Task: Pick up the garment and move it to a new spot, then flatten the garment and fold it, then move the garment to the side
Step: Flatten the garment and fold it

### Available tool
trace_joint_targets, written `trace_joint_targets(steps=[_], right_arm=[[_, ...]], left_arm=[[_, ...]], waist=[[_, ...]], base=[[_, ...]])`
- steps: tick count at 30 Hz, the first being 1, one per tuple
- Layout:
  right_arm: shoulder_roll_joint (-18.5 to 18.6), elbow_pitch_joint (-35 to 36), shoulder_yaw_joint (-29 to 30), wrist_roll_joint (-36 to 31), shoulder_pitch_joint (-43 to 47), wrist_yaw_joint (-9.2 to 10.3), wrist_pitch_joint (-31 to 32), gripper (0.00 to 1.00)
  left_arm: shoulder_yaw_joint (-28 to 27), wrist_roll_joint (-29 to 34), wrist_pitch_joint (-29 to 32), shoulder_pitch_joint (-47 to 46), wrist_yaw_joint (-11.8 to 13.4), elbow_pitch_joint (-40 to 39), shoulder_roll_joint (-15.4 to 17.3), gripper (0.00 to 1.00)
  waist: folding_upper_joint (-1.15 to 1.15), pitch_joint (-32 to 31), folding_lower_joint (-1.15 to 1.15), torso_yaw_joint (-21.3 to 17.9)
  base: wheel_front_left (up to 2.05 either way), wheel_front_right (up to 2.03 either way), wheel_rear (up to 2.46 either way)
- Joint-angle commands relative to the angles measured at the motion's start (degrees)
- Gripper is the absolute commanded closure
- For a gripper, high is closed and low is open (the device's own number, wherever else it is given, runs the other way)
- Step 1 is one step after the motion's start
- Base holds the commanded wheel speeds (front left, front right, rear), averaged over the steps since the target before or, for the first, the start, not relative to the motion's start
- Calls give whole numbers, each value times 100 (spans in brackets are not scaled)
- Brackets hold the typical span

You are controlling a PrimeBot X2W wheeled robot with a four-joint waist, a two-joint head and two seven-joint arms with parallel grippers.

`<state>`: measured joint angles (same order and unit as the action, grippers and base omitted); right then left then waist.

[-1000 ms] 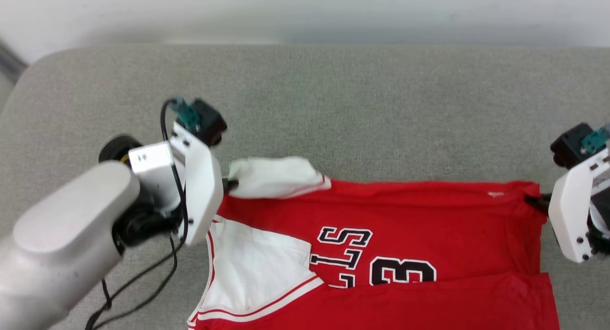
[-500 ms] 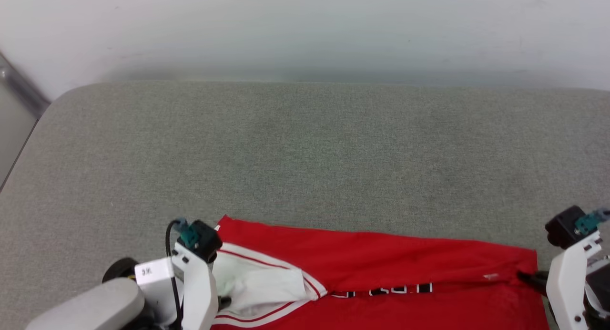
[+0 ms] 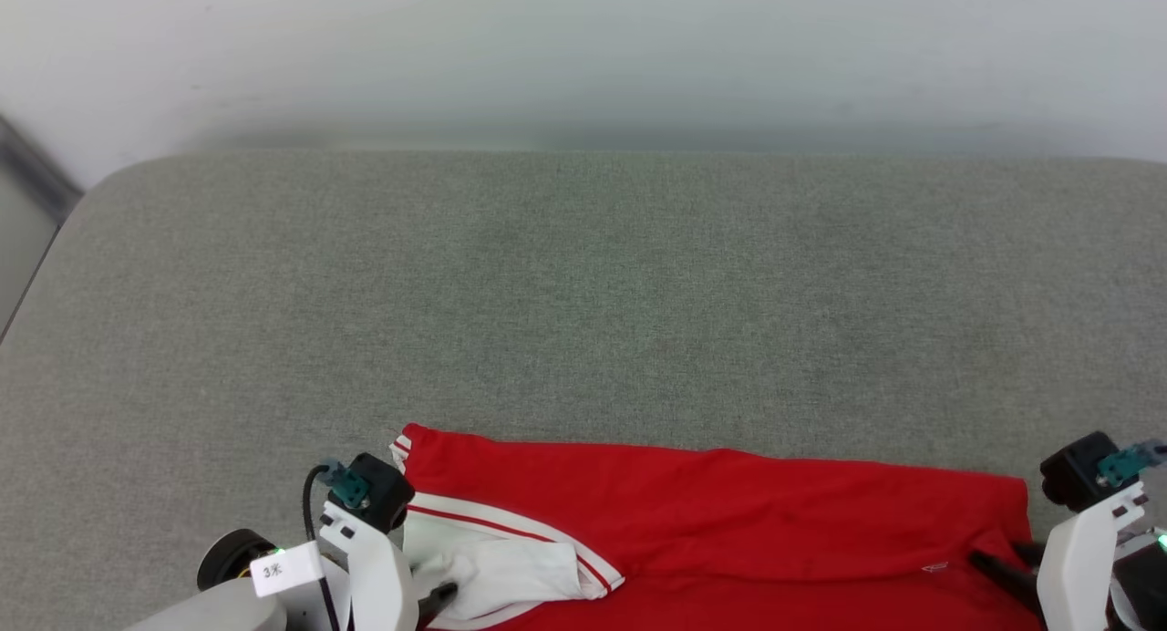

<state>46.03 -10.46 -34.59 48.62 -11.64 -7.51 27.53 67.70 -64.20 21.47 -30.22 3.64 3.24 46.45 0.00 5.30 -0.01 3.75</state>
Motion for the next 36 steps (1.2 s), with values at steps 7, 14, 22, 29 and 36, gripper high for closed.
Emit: trace_joint_targets(steps=[7,14,22,29,36], right_arm=[[133,538,846,86,281,3,-416,0],[-153,546,1927,167,698,3,-643,0],[-563,98,2830,446,1174,3,-658,0],[-922,-153,2976,601,1406,2,-535,0],[-1285,-605,2889,753,1447,2,-376,0]], left_arm=[[-470,512,-1487,316,715,-238,-5,0],[-911,942,-2926,638,1529,-202,-159,0],[-1612,1234,-3655,1196,2146,-74,-585,0],[-2734,2035,-3669,1774,2216,-264,-1125,0],[-3824,3006,-3670,2357,1863,-297,-1848,0]], waist=[[0,-283,1,1],[0,-369,1,43],[0,-293,1,157],[0,-159,1,242],[0,25,1,349]], base=[[0,0,0],[0,0,0],[0,0,0],[0,0,0],[0,0,0]])
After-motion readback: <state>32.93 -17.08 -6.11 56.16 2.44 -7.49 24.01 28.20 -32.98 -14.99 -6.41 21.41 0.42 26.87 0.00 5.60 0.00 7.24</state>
